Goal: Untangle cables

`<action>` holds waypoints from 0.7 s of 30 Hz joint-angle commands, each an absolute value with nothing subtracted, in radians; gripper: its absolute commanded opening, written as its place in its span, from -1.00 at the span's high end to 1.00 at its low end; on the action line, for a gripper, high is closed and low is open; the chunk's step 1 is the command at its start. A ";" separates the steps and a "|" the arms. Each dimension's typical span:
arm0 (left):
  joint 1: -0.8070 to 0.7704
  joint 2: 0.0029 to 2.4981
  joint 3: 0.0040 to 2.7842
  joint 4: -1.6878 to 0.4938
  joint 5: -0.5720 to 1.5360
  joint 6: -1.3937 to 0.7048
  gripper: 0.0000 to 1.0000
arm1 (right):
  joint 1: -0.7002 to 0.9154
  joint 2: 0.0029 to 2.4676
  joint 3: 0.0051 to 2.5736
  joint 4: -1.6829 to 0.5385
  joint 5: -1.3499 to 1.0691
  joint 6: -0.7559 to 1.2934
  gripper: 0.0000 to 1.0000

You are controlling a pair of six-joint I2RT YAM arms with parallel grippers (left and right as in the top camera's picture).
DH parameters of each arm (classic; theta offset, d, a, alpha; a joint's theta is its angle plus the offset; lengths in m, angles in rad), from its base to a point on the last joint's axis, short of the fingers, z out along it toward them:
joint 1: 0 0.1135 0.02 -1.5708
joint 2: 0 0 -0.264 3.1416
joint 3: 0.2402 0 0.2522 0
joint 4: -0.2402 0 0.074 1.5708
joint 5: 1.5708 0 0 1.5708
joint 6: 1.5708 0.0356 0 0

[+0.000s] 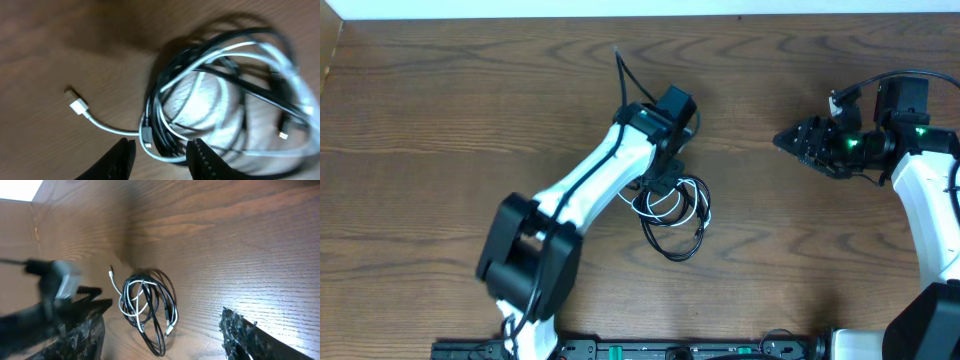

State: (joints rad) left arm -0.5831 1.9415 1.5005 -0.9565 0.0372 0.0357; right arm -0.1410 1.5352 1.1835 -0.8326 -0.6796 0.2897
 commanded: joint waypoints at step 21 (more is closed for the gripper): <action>-0.487 2.069 1.491 -0.883 0.253 0.232 0.28 | -0.142 1.518 1.195 -0.860 -0.678 0.253 -0.43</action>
State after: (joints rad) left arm -0.4881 2.0289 1.4982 -0.8867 0.2420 0.2131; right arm -0.1410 1.5352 1.1835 -0.8543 -0.6796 0.2729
